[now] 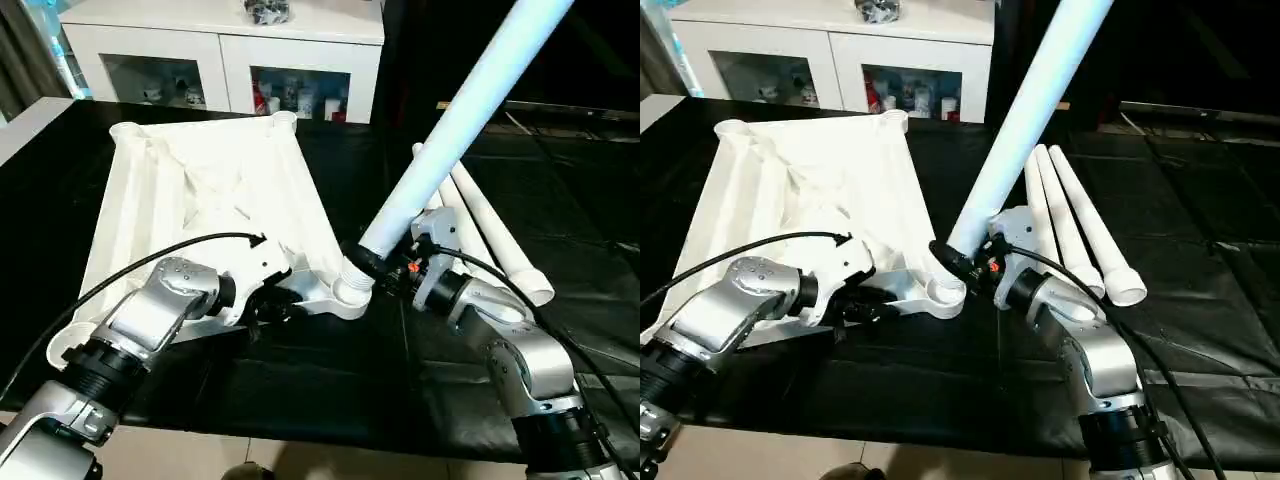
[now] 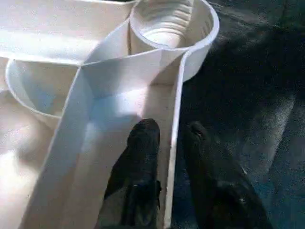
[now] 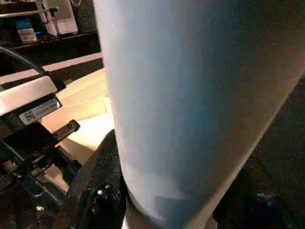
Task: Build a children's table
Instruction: Insert table leg to table base
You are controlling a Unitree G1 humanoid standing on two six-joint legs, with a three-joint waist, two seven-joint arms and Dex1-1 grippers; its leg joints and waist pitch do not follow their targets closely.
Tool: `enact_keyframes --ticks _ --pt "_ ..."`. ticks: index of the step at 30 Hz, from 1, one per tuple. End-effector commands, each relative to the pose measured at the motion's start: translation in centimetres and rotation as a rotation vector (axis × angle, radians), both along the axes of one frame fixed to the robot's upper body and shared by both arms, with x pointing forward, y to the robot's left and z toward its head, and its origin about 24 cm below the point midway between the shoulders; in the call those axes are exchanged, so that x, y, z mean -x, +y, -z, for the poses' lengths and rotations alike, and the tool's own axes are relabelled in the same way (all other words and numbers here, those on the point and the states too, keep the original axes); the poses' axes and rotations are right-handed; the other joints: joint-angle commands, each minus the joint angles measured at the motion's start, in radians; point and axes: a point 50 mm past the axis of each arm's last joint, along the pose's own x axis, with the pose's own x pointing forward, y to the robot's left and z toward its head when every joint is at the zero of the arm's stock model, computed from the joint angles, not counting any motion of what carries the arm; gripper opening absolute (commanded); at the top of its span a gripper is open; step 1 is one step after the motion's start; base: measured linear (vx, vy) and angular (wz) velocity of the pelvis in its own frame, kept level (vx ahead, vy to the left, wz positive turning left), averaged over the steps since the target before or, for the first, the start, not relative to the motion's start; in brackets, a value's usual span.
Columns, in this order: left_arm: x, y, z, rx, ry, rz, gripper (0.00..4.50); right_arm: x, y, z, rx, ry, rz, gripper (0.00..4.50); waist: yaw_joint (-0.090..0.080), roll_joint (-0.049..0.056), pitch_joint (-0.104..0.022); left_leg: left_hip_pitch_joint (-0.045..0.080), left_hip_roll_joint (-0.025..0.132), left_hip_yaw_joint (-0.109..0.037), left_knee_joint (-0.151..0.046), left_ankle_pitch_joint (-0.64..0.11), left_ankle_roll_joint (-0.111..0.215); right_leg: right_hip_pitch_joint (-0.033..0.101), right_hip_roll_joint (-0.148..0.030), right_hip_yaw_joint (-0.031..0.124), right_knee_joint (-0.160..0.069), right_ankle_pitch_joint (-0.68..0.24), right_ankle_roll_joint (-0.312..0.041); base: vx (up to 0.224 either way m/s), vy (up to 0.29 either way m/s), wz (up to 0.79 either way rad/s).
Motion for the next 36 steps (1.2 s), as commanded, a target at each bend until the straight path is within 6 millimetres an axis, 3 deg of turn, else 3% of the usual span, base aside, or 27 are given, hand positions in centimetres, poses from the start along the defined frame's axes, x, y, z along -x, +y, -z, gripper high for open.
enact_keyframes --ticks 1,10,15,19,24,26,28,30,34,36 --pt "-0.3 0.1 -0.3 -0.016 -0.013 0.014 0.73 0.1 0.0 -0.4 0.018 -0.034 -0.014 1.94 -0.002 0.014 -0.073 0.040 0.059 -0.032 -0.076 -0.239 -0.053 0.028 -0.086 0.048 -0.073 -0.107 -0.204 0.000 0.000 0.00" --pt "-0.5 0.4 -0.4 -0.006 -0.006 0.031 0.02 0.4 0.4 0.7 0.065 0.048 -0.142 1.94 -0.001 0.011 -0.074 0.038 0.060 -0.032 -0.074 -0.224 -0.039 0.030 -0.088 0.047 -0.071 -0.098 -0.213 0.000 0.000 0.00" --pt "-0.6 0.5 -0.4 -0.011 -0.006 0.038 0.00 -0.3 0.6 1.1 0.079 0.082 -0.142 1.94 -0.005 0.008 -0.074 0.037 0.058 -0.031 -0.071 -0.203 -0.029 0.031 -0.088 0.046 -0.070 -0.071 -0.231 0.000 0.000 0.00" --pt "-0.6 0.6 -0.4 -0.021 -0.022 0.058 0.00 -1.1 0.6 1.4 0.123 0.095 -0.162 1.94 -0.006 0.006 -0.073 0.038 0.060 -0.030 -0.071 -0.210 -0.032 0.031 -0.089 0.047 -0.071 -0.111 -0.228 0.000 0.000 0.00" --pt "-0.4 0.5 -0.5 -0.002 -0.029 0.100 0.00 -1.4 0.6 1.8 0.170 0.114 -0.188 1.94 -0.003 0.004 -0.076 0.038 0.060 -0.029 -0.070 -0.186 -0.025 0.032 -0.089 0.046 -0.066 -0.075 -0.228 0.000 0.000 0.00" --pt "-0.4 0.4 -0.5 -0.001 -0.027 0.102 0.00 -1.4 0.6 2.0 0.187 0.124 -0.206 1.94 -0.002 -0.002 -0.075 0.037 0.060 -0.028 -0.069 -0.175 -0.018 0.033 -0.088 0.046 -0.066 -0.068 -0.231 0.000 0.000 0.00" --pt "-0.4 0.4 -0.6 0.001 -0.028 0.100 0.00 -1.4 0.5 2.2 0.201 0.134 -0.213 1.94 0.000 0.001 -0.075 0.037 0.061 -0.027 -0.068 -0.175 -0.016 0.032 -0.090 0.046 -0.066 -0.073 -0.229 0.000 0.000 0.00" --pt "-0.6 0.5 -0.7 0.001 -0.032 0.094 0.00 -1.5 0.5 2.6 0.223 0.158 -0.223 1.94 -0.001 -0.005 -0.075 0.036 0.061 -0.027 -0.069 -0.173 -0.012 0.032 -0.089 0.046 -0.067 -0.082 -0.228 0.000 0.000 0.00" --pt "-0.7 0.5 -0.7 0.001 -0.036 0.098 0.00 -1.5 0.5 2.8 0.233 0.171 -0.236 1.94 0.000 -0.004 -0.074 0.037 0.062 -0.028 -0.069 -0.183 -0.016 0.030 -0.091 0.046 -0.069 -0.105 -0.225 0.000 0.000 0.00" --pt "-0.8 0.6 -0.9 0.004 -0.038 0.100 0.00 -1.7 0.3 3.1 0.256 0.188 -0.233 1.94 -0.001 -0.009 -0.075 0.039 0.062 -0.028 -0.071 -0.186 -0.018 0.029 -0.089 0.045 -0.068 -0.107 -0.222 0.000 0.000 0.00"
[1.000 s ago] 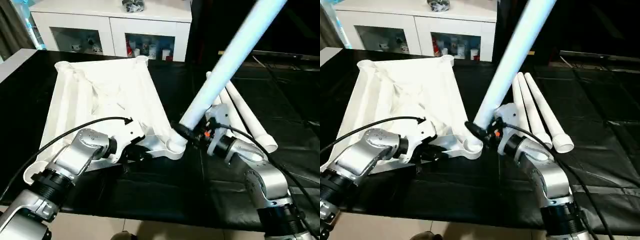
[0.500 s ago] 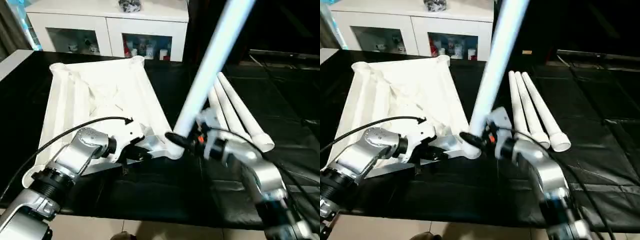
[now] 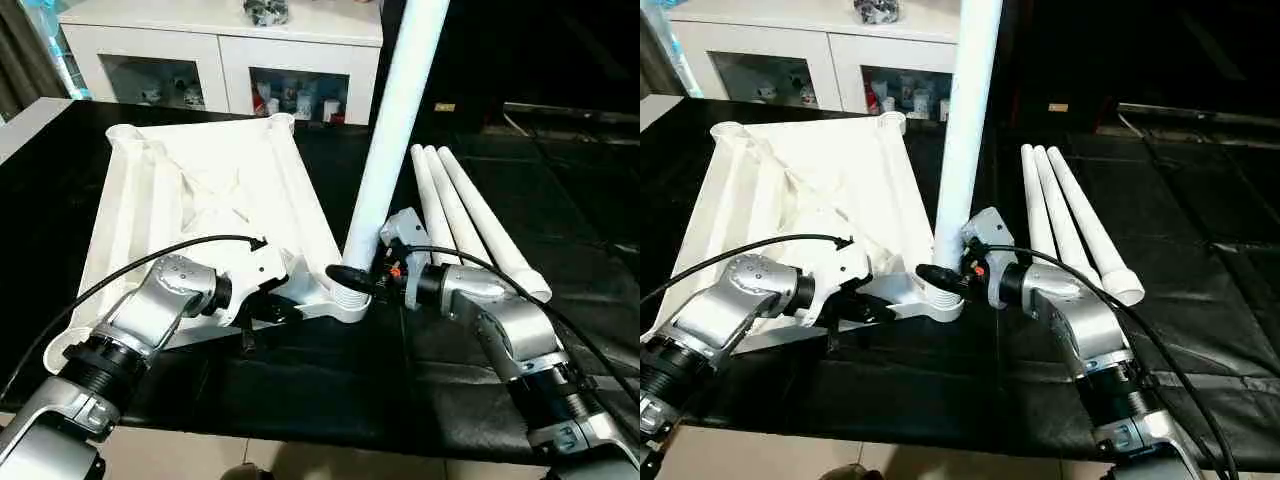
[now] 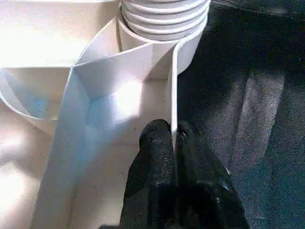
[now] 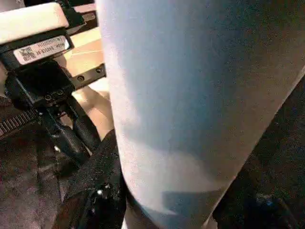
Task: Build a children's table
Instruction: Insert table leg to table base
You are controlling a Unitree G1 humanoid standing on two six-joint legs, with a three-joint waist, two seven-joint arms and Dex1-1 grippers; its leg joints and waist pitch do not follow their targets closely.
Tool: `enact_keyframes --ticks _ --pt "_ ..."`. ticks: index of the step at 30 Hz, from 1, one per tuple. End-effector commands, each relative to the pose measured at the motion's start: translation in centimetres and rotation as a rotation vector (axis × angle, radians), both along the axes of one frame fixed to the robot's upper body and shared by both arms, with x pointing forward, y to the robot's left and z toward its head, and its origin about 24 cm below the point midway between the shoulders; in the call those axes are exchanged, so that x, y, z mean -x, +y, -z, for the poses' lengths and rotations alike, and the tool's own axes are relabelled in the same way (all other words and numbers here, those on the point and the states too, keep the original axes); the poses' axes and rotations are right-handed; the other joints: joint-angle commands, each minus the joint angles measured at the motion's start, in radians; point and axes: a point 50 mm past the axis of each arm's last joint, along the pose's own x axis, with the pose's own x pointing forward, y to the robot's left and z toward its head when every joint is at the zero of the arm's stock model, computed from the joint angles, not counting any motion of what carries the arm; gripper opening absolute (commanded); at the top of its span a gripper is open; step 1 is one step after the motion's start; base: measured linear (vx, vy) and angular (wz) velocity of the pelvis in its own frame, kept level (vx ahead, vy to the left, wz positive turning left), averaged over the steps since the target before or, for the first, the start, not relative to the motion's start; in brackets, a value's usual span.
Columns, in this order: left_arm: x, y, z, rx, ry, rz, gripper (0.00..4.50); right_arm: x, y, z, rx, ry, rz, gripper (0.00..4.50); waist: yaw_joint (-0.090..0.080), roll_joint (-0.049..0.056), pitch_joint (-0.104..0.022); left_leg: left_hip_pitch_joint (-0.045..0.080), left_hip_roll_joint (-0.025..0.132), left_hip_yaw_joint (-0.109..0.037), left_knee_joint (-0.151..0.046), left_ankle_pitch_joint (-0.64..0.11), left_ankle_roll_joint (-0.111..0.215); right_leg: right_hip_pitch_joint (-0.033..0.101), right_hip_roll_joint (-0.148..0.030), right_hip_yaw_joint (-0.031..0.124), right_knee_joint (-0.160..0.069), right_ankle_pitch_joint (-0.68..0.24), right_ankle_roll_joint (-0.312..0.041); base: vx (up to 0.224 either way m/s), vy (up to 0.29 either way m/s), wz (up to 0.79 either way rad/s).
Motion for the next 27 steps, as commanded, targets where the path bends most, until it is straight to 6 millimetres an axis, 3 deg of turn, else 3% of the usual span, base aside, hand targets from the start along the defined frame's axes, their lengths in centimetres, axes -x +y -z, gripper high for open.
enact_keyframes --ticks 1,9,16,20,21,23,27 --pt "-0.6 0.1 -1.1 0.017 -0.029 0.005 0.00 0.3 -0.5 1.7 0.074 0.080 0.002 1.94 -0.001 0.000 -0.070 0.039 0.061 -0.028 -0.070 -0.185 -0.019 0.029 -0.089 0.046 -0.068 -0.105 -0.223 0.000 0.000 0.00" --pt "-0.9 0.5 -1.2 0.010 -0.041 -0.018 0.00 0.2 -0.8 1.4 0.046 0.083 -0.026 1.94 0.002 -0.005 -0.071 0.037 0.061 -0.027 -0.068 -0.174 -0.009 0.031 -0.091 0.046 -0.069 -0.100 -0.221 0.000 0.000 0.00" --pt "-1.0 0.3 -1.4 0.020 -0.048 -0.004 0.00 -0.1 -0.4 1.7 -0.007 0.093 -0.005 1.94 0.001 0.001 -0.069 0.038 0.061 -0.028 -0.071 -0.199 -0.019 0.028 -0.092 0.046 -0.072 -0.131 -0.223 0.000 0.000 0.00" --pt "-1.2 0.4 -1.5 0.021 -0.049 -0.024 0.00 -0.2 -0.8 2.3 -0.066 0.119 0.048 1.94 0.002 0.008 -0.068 0.041 0.062 -0.031 -0.073 -0.239 -0.035 0.026 -0.094 0.047 -0.077 -0.170 -0.221 0.000 0.000 0.00" --pt "-1.4 0.5 -1.6 0.023 -0.052 -0.039 0.00 -0.1 -1.1 2.6 -0.096 0.133 0.070 1.94 0.005 0.018 -0.069 0.042 0.062 -0.033 -0.074 -0.246 -0.041 0.026 -0.095 0.046 -0.075 -0.169 -0.222 0.000 0.000 0.00" --pt "-1.6 0.6 -1.7 0.024 -0.056 -0.050 0.00 0.0 -1.3 2.9 -0.122 0.142 0.093 1.94 0.003 0.012 -0.069 0.042 0.063 -0.033 -0.075 -0.262 -0.047 0.026 -0.094 0.046 -0.077 -0.166 -0.223 0.000 0.000 0.00" --pt "-2.2 0.9 -2.1 0.028 -0.067 -0.085 0.00 0.6 -2.0 4.4 -0.190 0.169 0.170 1.94 0.006 0.033 -0.070 0.044 0.061 -0.037 -0.077 -0.305 -0.062 0.026 -0.096 0.045 -0.078 -0.167 -0.233 0.000 0.000 0.00"
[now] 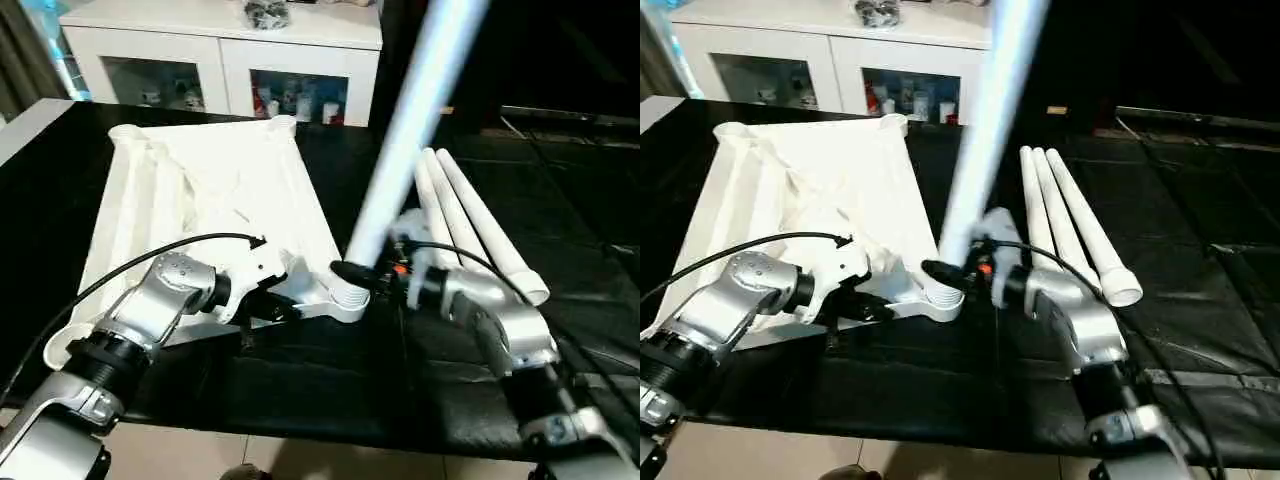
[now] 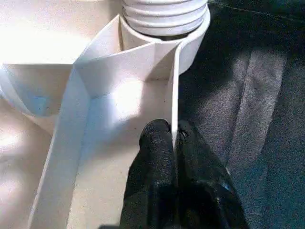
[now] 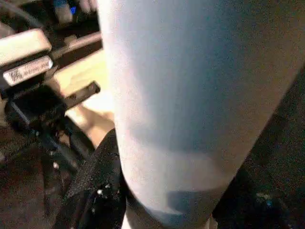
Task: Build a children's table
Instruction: Insert table leg to table base
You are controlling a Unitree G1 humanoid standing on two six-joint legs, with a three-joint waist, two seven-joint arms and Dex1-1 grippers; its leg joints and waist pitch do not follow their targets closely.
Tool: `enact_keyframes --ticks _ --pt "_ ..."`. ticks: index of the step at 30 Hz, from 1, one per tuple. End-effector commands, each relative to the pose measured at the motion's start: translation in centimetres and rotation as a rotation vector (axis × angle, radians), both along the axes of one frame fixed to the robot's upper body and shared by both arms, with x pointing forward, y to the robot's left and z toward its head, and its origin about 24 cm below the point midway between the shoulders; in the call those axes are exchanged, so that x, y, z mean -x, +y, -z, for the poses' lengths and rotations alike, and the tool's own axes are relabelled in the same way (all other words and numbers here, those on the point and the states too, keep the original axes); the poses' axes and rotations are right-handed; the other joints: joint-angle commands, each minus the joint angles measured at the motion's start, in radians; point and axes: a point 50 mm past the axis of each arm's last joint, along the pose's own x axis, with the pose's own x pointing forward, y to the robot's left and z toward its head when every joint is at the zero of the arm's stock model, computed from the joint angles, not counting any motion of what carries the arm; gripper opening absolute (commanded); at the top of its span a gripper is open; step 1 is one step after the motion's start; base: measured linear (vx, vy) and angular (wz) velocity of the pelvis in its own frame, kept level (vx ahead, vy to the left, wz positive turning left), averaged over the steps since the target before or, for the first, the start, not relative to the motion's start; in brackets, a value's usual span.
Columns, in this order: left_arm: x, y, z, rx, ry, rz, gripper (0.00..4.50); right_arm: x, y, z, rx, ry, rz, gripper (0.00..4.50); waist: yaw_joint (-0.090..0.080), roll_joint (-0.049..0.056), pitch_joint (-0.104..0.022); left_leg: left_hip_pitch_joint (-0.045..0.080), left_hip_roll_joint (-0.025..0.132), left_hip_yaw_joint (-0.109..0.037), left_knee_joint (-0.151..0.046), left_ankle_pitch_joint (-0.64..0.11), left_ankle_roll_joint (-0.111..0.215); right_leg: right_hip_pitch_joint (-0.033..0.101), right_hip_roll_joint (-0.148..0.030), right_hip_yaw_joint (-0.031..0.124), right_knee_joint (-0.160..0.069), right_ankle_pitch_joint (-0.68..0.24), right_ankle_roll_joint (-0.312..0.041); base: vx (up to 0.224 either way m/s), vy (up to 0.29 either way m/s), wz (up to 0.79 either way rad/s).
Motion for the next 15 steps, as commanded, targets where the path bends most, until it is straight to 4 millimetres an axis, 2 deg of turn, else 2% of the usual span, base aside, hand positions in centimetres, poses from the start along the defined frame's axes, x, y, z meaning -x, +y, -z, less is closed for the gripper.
enact_keyframes --ticks 1,2,3,4,5,6,10,12,13,15 --pt "-1.5 0.8 -2.3 0.023 -0.085 -0.074 0.00 0.8 -1.0 2.4 0.024 0.087 0.054 1.94 0.002 0.024 -0.068 0.043 0.062 -0.036 -0.079 -0.313 -0.064 0.023 -0.094 0.045 -0.082 -0.175 -0.227 0.000 0.000 0.00" --pt "-1.6 0.9 -2.3 0.023 -0.085 -0.076 0.00 0.9 -1.1 2.6 0.017 0.091 0.063 1.94 0.002 0.023 -0.069 0.041 0.062 -0.037 -0.079 -0.316 -0.063 0.026 -0.094 0.045 -0.080 -0.171 -0.229 0.000 0.000 0.00" --pt "-1.8 1.1 -2.5 0.016 -0.089 -0.090 0.00 1.5 -1.3 3.3 -0.012 0.097 0.091 1.94 0.006 0.046 -0.069 0.043 0.061 -0.041 -0.078 -0.325 -0.067 0.024 -0.096 0.044 -0.077 -0.176 -0.231 0.000 0.000 0.00" --pt "-1.9 1.2 -2.5 0.012 -0.092 -0.096 0.00 1.7 -1.4 3.4 -0.021 0.095 0.099 1.94 0.002 0.038 -0.068 0.043 0.061 -0.037 -0.080 -0.333 -0.065 0.023 -0.093 0.044 -0.085 -0.178 -0.228 0.000 0.000 0.00" --pt "-2.1 1.2 -2.6 0.009 -0.094 -0.103 0.00 2.0 -1.5 3.7 -0.024 0.094 0.105 1.94 0.007 0.040 -0.070 0.045 0.062 -0.040 -0.078 -0.343 -0.067 0.024 -0.096 0.045 -0.082 -0.171 -0.233 0.000 0.000 0.00" --pt "-2.2 1.3 -2.6 0.007 -0.096 -0.112 0.00 2.2 -1.6 3.8 -0.023 0.089 0.109 1.94 0.006 0.036 -0.069 0.042 0.062 -0.040 -0.081 -0.344 -0.064 0.026 -0.094 0.043 -0.081 -0.169 -0.234 0.000 0.000 0.00" --pt "-2.5 1.2 -2.6 0.003 -0.109 -0.133 0.00 3.2 -1.8 4.5 0.051 0.036 0.093 1.94 0.010 0.040 -0.068 0.042 0.063 -0.040 -0.080 -0.342 -0.059 0.024 -0.097 0.045 -0.085 -0.199 -0.230 0.000 0.000 0.00" --pt "-2.6 1.2 -2.6 0.004 -0.113 -0.138 0.00 3.8 -1.9 4.7 0.097 0.016 0.065 1.93 0.015 0.040 -0.068 0.041 0.064 -0.040 -0.081 -0.329 -0.055 0.024 -0.096 0.045 -0.085 -0.195 -0.223 0.000 0.000 0.00" --pt "-2.7 1.1 -2.6 0.004 -0.115 -0.140 0.00 4.2 -1.9 4.9 0.135 0.003 0.035 1.93 0.017 0.035 -0.068 0.041 0.064 -0.039 -0.082 -0.323 -0.052 0.025 -0.094 0.044 -0.086 -0.193 -0.220 0.000 0.000 0.00" --pt "-2.7 1.0 -2.5 0.004 -0.117 -0.139 0.00 4.3 -1.9 5.1 0.160 -0.006 0.011 1.93 0.021 0.038 -0.066 0.043 0.064 -0.038 -0.081 -0.325 -0.048 0.022 -0.097 0.046 -0.087 -0.214 -0.216 0.000 0.000 0.00"
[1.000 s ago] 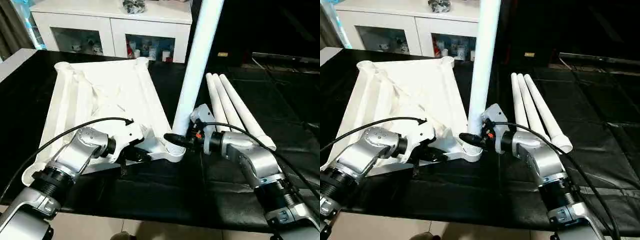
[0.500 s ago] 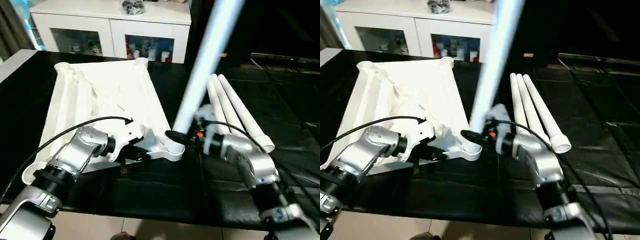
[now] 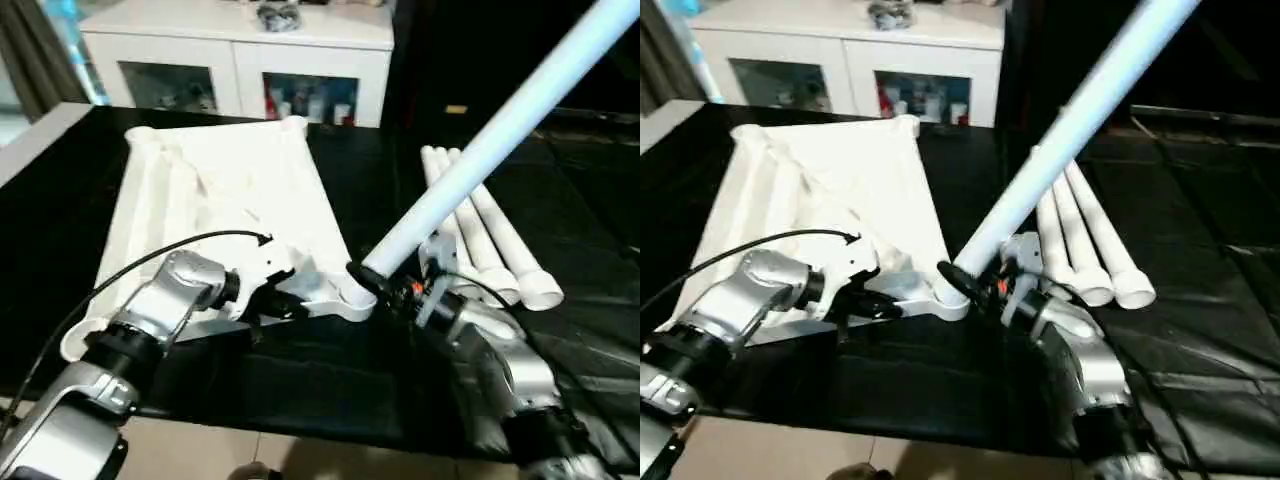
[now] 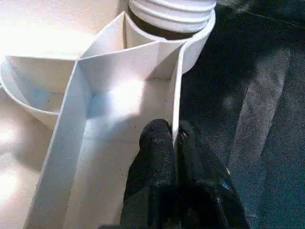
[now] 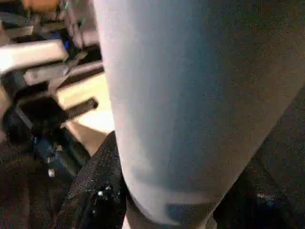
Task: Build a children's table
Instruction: Insert table leg to table base
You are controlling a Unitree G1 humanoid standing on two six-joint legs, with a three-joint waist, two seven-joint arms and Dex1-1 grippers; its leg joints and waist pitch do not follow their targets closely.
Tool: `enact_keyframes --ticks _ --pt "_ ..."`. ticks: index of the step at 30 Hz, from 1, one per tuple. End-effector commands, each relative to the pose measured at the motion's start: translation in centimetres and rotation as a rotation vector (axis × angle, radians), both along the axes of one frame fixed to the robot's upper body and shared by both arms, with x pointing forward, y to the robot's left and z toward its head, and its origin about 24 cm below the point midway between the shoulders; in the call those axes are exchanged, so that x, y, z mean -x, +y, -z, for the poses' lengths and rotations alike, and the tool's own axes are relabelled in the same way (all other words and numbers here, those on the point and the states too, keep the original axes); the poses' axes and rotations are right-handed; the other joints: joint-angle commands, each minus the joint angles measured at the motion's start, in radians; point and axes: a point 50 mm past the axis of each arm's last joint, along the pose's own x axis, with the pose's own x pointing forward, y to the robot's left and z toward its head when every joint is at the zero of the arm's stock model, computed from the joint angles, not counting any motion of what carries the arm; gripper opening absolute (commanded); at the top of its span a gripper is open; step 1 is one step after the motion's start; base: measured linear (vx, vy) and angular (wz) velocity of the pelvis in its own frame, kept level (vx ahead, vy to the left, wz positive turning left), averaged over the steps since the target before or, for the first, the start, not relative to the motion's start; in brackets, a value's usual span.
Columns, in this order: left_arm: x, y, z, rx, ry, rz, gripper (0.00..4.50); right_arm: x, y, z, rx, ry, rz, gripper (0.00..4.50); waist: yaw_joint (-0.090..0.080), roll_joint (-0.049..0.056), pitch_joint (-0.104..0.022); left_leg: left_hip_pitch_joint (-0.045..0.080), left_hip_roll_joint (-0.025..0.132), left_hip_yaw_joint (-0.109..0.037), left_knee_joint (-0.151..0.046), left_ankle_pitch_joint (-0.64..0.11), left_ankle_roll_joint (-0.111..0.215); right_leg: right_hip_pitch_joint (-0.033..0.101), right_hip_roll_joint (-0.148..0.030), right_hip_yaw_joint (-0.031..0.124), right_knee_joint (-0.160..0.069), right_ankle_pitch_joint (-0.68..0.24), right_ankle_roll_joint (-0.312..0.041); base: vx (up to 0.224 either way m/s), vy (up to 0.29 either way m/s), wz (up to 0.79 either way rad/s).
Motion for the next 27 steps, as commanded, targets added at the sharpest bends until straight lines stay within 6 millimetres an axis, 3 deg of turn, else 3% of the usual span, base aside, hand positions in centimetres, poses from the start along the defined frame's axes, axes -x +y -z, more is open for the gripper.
enact_keyframes --ticks 1,3,4,6,7,8,9,10,11,12,16,21,27 --pt "-2.1 1.9 -2.8 -0.015 -0.142 -0.134 0.00 2.2 -1.0 3.9 0.150 0.156 -0.061 1.93 -0.004 0.008 -0.066 0.041 0.065 -0.037 -0.082 -0.326 -0.047 0.020 -0.096 0.047 -0.087 -0.221 -0.214 0.000 0.000 0.00" --pt "-2.0 2.0 -2.7 -0.018 -0.145 -0.130 0.00 2.2 -0.8 4.0 0.215 0.144 -0.121 1.93 -0.004 0.000 -0.065 0.041 0.065 -0.037 -0.082 -0.321 -0.040 0.019 -0.097 0.048 -0.089 -0.243 -0.206 0.000 0.000 0.00" --pt "-2.0 2.0 -2.6 -0.028 -0.151 -0.124 0.00 2.0 -0.5 3.9 0.251 0.139 -0.167 1.93 -0.005 -0.010 -0.064 0.040 0.066 -0.035 -0.082 -0.315 -0.033 0.020 -0.096 0.048 -0.090 -0.251 -0.202 0.000 0.000 0.00" --pt "-1.9 2.1 -2.6 -0.033 -0.154 -0.120 0.00 1.9 -0.4 3.9 0.258 0.139 -0.181 1.93 -0.003 -0.005 -0.063 0.038 0.065 -0.036 -0.080 -0.302 -0.027 0.019 -0.100 0.049 -0.090 -0.267 -0.198 0.000 0.000 0.00" --pt "-1.9 2.1 -2.5 -0.036 -0.156 -0.117 0.00 1.8 -0.3 3.8 0.261 0.137 -0.191 1.93 -0.005 -0.012 -0.064 0.038 0.065 -0.035 -0.080 -0.299 -0.023 0.019 -0.100 0.049 -0.091 -0.271 -0.196 0.000 0.000 0.00" --pt "-1.8 2.1 -2.5 -0.043 -0.157 -0.111 0.00 1.7 -0.1 3.8 0.264 0.139 -0.203 1.93 -0.003 -0.006 -0.063 0.038 0.066 -0.036 -0.080 -0.301 -0.023 0.017 -0.101 0.050 -0.093 -0.282 -0.191 0.000 0.000 0.00" --pt "-1.7 2.2 -2.4 -0.051 -0.160 -0.105 0.00 1.5 0.1 3.7 0.271 0.140 -0.223 1.93 -0.007 -0.023 -0.062 0.038 0.067 -0.035 -0.084 -0.312 -0.024 0.017 -0.098 0.048 -0.095 -0.296 -0.186 0.000 0.000 0.00" --pt "-1.6 2.3 -2.4 -0.054 -0.164 -0.092 0.00 1.2 0.4 3.6 0.276 0.145 -0.243 1.93 -0.005 -0.019 -0.062 0.038 0.066 -0.038 -0.082 -0.313 -0.025 0.017 -0.101 0.049 -0.092 -0.302 -0.186 0.000 0.000 0.00" --pt "-1.5 2.3 -2.4 -0.056 -0.166 -0.077 0.00 1.0 0.5 3.6 0.277 0.150 -0.257 1.93 -0.009 -0.027 -0.062 0.037 0.066 -0.038 -0.082 -0.315 -0.023 0.018 -0.103 0.047 -0.093 -0.323 -0.187 0.000 0.000 0.00" --pt "-1.4 2.3 -2.4 -0.061 -0.170 -0.057 0.00 0.8 0.7 3.6 0.281 0.150 -0.265 1.93 -0.009 -0.019 -0.060 0.037 0.067 -0.039 -0.084 -0.321 -0.027 0.014 -0.104 0.048 -0.096 -0.344 -0.181 0.000 0.000 0.00" --pt "-1.0 2.1 -2.8 -0.070 -0.179 0.033 0.00 0.3 1.1 3.3 0.270 0.153 -0.307 1.93 -0.017 -0.027 -0.060 0.042 0.069 -0.040 -0.090 -0.354 -0.048 0.012 -0.099 0.048 -0.092 -0.315 -0.182 0.000 0.000 0.00" --pt "-0.7 1.6 -3.3 -0.100 -0.192 0.182 0.00 0.4 1.5 3.1 0.259 0.162 -0.424 1.93 -0.018 -0.027 -0.065 0.039 0.069 -0.037 -0.086 -0.319 -0.034 0.016 -0.099 0.049 -0.087 -0.245 -0.201 0.000 0.000 0.00" --pt "-0.8 1.4 -3.4 -0.129 -0.174 0.234 0.00 1.3 1.9 3.2 0.257 0.179 -0.566 1.93 -0.008 -0.028 -0.068 0.040 0.070 -0.030 -0.083 -0.262 -0.017 0.021 -0.095 0.046 -0.074 -0.126 -0.233 0.000 0.000 0.00"
